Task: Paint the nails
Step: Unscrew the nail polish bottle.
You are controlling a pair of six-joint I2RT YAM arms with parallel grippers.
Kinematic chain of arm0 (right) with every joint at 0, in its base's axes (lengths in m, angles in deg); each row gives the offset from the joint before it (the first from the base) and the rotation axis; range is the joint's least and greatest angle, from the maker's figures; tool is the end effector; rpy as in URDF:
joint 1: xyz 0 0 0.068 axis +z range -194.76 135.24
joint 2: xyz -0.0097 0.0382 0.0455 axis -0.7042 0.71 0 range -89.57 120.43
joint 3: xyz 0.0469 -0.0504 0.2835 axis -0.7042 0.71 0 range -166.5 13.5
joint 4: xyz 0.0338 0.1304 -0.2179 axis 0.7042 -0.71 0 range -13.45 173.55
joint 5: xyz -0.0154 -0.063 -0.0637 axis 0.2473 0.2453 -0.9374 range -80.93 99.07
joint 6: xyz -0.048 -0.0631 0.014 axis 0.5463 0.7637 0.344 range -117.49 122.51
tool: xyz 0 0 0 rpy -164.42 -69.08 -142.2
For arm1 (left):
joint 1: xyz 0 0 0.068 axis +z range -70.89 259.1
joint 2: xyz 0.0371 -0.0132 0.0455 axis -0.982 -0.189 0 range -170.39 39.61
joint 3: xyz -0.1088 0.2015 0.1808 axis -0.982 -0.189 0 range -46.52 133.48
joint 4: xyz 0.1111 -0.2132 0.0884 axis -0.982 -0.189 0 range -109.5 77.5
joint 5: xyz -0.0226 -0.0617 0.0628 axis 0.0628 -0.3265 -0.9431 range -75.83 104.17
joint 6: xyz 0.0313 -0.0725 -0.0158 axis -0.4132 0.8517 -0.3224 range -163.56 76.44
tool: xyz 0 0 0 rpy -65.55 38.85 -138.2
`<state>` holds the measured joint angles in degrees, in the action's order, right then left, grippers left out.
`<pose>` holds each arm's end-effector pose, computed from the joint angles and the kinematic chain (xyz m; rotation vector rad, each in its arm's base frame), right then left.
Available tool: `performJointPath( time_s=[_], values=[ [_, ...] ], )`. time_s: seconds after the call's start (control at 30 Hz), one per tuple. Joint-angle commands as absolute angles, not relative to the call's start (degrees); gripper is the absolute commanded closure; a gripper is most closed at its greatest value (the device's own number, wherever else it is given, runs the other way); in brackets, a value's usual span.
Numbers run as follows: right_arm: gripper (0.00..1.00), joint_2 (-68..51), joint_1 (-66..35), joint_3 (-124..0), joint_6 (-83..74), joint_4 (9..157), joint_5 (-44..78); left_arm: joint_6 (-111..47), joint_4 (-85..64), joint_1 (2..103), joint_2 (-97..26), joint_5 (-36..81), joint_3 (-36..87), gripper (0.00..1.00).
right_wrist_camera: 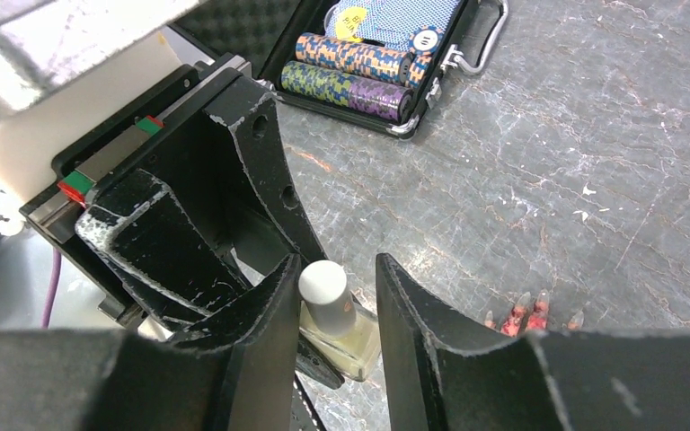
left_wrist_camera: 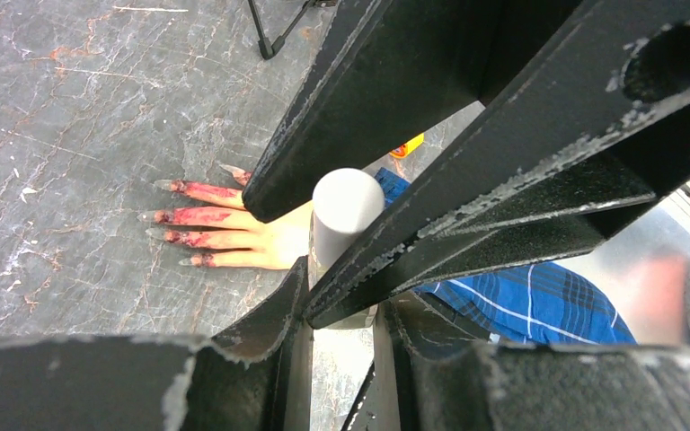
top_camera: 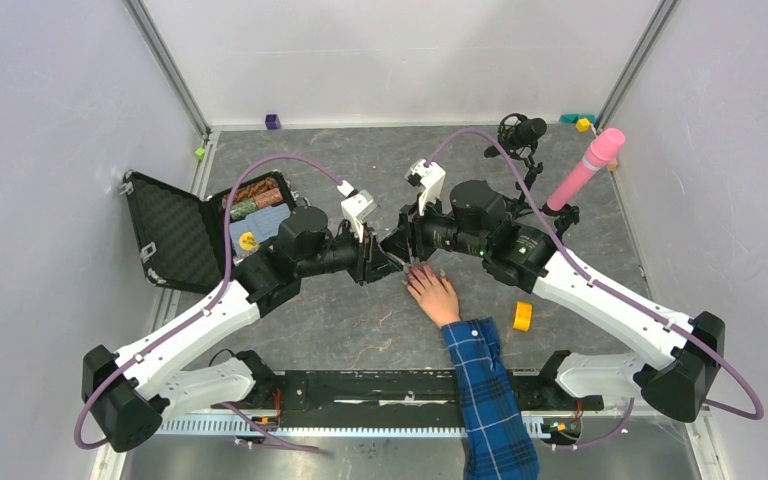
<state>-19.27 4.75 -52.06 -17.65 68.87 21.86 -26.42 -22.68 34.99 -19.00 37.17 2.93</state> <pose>0.1842 0.2395 0.3732 -0.6715 1.9265 1.0096 0.1595 -0.1923 0.3310 0.7536 1.8943 -1.0821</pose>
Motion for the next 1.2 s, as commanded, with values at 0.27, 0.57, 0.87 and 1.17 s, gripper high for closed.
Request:
performJointPath(
  time_s=[0.27,0.57,0.87,1.17],
  values=[
    [0.52,-19.1,5.2,-55.6,-15.9,70.4,18.1,-26.4,-20.1,35.1,-19.9,39.1,5.2,0.98],
    [0.60,-18.7,5.5,-55.5,-15.7,70.3,17.9,-26.3,-20.2,35.1,-19.7,39.1,5.1,0.98],
    [0.70,-18.8,5.6,-54.7,-15.4,69.9,17.4,-26.2,-19.9,35.1,-19.6,39.1,4.7,0.98],
    [1.00,-19.9,5.5,-55.6,-13.1,69.8,19.9,-27.2,-17.8,35.1,-18.5,47.0,4.0,0.98]
  ],
)
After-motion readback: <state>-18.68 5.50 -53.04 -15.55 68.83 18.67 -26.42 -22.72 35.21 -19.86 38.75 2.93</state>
